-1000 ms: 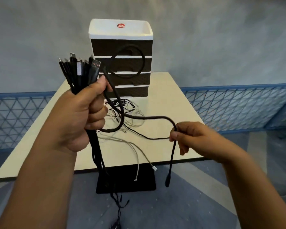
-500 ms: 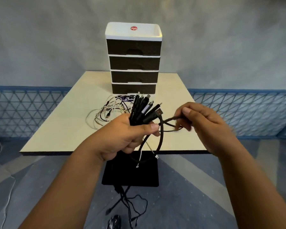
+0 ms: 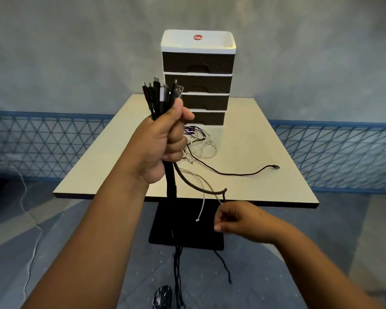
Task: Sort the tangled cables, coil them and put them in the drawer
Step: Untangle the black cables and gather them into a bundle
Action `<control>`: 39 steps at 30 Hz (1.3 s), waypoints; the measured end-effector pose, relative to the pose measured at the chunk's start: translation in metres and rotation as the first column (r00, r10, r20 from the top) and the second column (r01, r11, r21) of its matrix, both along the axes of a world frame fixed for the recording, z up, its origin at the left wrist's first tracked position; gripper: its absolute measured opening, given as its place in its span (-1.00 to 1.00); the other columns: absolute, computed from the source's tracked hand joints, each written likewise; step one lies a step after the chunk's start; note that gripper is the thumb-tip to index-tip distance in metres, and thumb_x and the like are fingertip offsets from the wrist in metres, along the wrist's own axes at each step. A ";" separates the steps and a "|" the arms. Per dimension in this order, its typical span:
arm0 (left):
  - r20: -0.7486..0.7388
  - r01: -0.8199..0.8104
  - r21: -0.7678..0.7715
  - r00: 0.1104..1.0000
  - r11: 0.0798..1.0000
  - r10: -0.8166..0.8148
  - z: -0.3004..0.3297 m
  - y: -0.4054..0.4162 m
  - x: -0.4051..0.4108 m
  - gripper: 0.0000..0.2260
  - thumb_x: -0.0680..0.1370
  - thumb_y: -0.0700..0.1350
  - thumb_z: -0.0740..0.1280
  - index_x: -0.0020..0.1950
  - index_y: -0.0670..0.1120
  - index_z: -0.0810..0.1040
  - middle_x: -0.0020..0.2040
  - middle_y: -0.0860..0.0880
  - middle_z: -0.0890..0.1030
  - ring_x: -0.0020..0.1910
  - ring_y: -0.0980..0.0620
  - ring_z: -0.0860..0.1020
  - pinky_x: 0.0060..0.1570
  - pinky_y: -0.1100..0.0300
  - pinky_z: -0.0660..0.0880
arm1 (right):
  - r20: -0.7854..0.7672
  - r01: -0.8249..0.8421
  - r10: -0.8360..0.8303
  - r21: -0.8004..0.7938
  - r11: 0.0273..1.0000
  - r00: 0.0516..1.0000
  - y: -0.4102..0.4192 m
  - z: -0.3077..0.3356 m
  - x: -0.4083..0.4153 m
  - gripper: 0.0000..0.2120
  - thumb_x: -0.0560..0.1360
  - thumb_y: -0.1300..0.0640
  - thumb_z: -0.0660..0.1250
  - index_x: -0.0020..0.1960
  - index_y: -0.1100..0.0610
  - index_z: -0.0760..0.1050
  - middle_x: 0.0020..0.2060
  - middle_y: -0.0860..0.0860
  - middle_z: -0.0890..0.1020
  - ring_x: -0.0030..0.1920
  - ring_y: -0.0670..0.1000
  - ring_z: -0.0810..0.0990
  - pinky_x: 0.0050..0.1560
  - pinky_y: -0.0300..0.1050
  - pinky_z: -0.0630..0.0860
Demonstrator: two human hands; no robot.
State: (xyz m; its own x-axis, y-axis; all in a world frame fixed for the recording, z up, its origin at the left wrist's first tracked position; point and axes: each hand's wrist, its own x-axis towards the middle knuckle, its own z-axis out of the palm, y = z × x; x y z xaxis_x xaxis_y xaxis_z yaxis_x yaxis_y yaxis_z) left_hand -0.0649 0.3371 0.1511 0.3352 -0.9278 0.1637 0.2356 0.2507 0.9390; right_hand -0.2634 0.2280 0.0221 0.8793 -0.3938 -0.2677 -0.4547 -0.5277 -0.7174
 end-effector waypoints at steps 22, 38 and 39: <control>-0.164 0.004 -0.275 0.985 0.962 -0.051 0.002 -0.022 -0.030 -0.79 0.66 0.01 0.13 0.06 -0.04 0.50 -0.30 0.02 0.36 -0.50 0.17 0.11 -0.53 0.30 0.03 | 0.403 0.035 -0.251 0.472 0.881 0.880 0.054 0.012 0.056 -0.66 0.56 -0.16 0.28 -0.26 0.02 0.33 -0.50 -0.08 0.49 -0.37 0.09 0.55 -0.09 0.14 0.51; -0.297 -0.042 -0.104 0.955 0.994 0.009 0.001 -0.060 0.050 -0.66 0.63 0.10 0.19 -0.31 0.02 0.30 -0.53 0.10 0.14 -0.59 0.17 0.06 -0.62 0.35 -0.01 | 0.425 0.054 -0.157 0.244 0.968 0.892 0.012 -0.001 0.097 -0.87 0.58 -0.04 0.27 0.05 -0.01 0.48 -0.08 0.01 0.70 0.02 0.03 0.65 0.13 0.13 0.54; -0.316 -0.039 -0.102 0.949 0.994 0.004 -0.002 -0.063 0.058 -0.65 0.64 0.10 0.18 -0.31 0.02 0.30 -0.54 0.10 0.15 -0.60 0.18 0.08 -0.63 0.36 0.02 | 0.384 0.049 -0.142 0.242 0.969 0.912 0.007 -0.008 0.099 -0.91 0.59 0.00 0.27 0.06 -0.02 0.49 -0.05 -0.02 0.70 0.00 -0.04 0.64 0.09 0.04 0.55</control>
State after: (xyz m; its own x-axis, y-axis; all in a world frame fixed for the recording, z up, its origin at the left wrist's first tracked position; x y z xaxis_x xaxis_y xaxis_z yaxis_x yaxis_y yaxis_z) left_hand -0.0072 0.2739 0.1486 0.4051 -0.9029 0.1435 0.5083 0.3529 0.7856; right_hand -0.1639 0.2354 0.0145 0.8919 -0.4522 0.0043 -0.1486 -0.3022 -0.9416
